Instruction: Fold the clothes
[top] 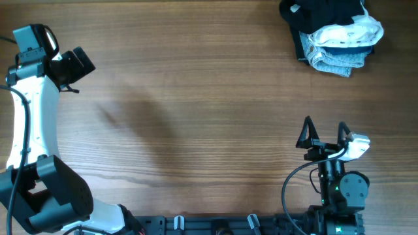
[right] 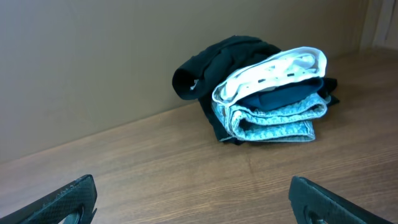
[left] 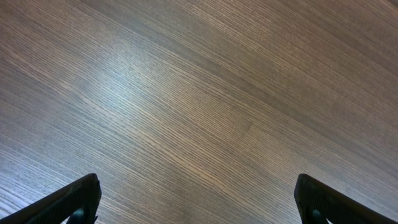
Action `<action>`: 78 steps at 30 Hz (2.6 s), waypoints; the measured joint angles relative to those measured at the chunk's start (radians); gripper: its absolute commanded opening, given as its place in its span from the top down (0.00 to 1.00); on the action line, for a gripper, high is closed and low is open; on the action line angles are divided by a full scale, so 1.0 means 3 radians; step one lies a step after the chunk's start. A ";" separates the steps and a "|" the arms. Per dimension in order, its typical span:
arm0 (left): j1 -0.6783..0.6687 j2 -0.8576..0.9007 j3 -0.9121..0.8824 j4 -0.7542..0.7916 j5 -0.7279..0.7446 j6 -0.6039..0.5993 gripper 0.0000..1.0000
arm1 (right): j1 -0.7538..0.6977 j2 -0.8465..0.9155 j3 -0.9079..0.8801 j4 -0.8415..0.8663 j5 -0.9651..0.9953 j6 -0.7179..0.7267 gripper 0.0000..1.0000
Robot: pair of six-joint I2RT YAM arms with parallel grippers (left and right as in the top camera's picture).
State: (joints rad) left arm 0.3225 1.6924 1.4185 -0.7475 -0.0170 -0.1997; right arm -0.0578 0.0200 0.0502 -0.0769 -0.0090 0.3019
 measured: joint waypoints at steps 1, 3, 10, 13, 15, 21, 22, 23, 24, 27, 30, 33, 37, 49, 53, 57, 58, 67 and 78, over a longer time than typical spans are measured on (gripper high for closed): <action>0.0000 0.0000 0.0000 0.0000 0.0000 0.0000 0.00 | 0.0000 0.0000 0.0000 0.0006 0.0008 -0.0014 0.00; 0.0000 0.0000 0.0000 0.0000 0.0000 0.0000 0.00 | 0.0000 0.0000 -0.0011 0.0061 -0.0008 -0.0107 0.00; 0.0000 0.0000 0.0000 0.0000 0.0000 0.0000 0.00 | 0.0000 -0.0006 -0.0127 0.0261 -0.0207 -0.0482 0.00; 0.0000 0.0000 0.0000 0.0000 0.0000 0.0000 0.00 | 0.0000 -0.0006 -0.0139 0.0261 -0.0237 -0.0534 0.00; 0.0000 0.0000 0.0000 0.0000 0.0000 0.0000 0.00 | 0.0000 -0.0006 -0.0139 0.0261 -0.0248 -0.0563 0.00; 0.0000 0.0000 0.0000 0.0000 0.0000 0.0000 0.00 | 0.0000 -0.0006 -0.0139 0.0261 -0.0258 -0.0577 0.00; 0.0000 0.0000 0.0000 0.0000 0.0000 0.0000 0.00 | 0.0000 -0.0006 -0.0139 0.0261 -0.0257 -0.0577 0.00; 0.0000 0.0000 0.0000 0.0000 0.0000 0.0000 0.00 | 0.0000 -0.0006 -0.0139 0.0261 -0.0257 -0.0577 0.00; 0.0000 0.0000 0.0000 0.0000 0.0000 0.0000 0.00 | 0.0000 -0.0006 -0.0139 0.0261 -0.0257 -0.0577 0.00; 0.0000 0.0000 0.0000 0.0000 0.0000 0.0000 0.00 | 0.0000 -0.0006 -0.0139 0.0261 -0.0258 -0.0577 0.00; 0.0000 0.0000 0.0000 0.0000 0.0000 0.0000 0.00 | 0.0000 -0.0006 -0.0139 0.0261 -0.0257 -0.0577 0.00; 0.0000 0.0000 0.0000 0.0000 0.0000 0.0000 0.00 | 0.0000 -0.0006 -0.0139 0.0261 -0.0258 -0.0577 0.00; 0.0000 0.0000 0.0000 0.0000 0.0000 0.0000 0.00 | 0.0000 -0.0006 -0.0139 0.0261 -0.0258 -0.0577 0.00; 0.0000 -0.0114 -0.0003 -0.0228 0.0010 0.0000 0.00 | 0.0000 -0.0006 -0.0139 0.0261 -0.0258 -0.0579 0.00; 0.0000 -0.0495 -0.0046 -0.0003 0.0150 0.0000 0.00 | 0.0000 -0.0006 -0.0139 0.0261 -0.0258 -0.0580 0.00; 0.0000 -0.1095 -0.0351 0.0642 0.0359 0.0000 0.00 | 0.0000 -0.0006 -0.0140 0.0261 -0.0259 -0.0587 0.00; 0.0000 -0.1256 -0.0483 0.0842 0.0417 0.0000 0.00 | 0.0000 -0.0006 -0.0141 0.0261 -0.0259 -0.0587 0.00; -0.0060 -0.2419 -0.2068 0.1965 0.0739 0.0000 0.00 | 0.0000 -0.0006 -0.0141 0.0261 -0.0268 -0.0587 0.00; -0.0402 -0.4064 -0.3805 0.2796 0.0800 -0.0001 0.00 | 0.0000 -0.0006 -0.0141 0.0261 -0.0268 -0.0587 0.00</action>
State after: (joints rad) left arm 0.2020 0.4732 0.2771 0.0914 0.2230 -0.2001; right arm -0.0578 0.0181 0.0078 0.0013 -0.0895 0.1257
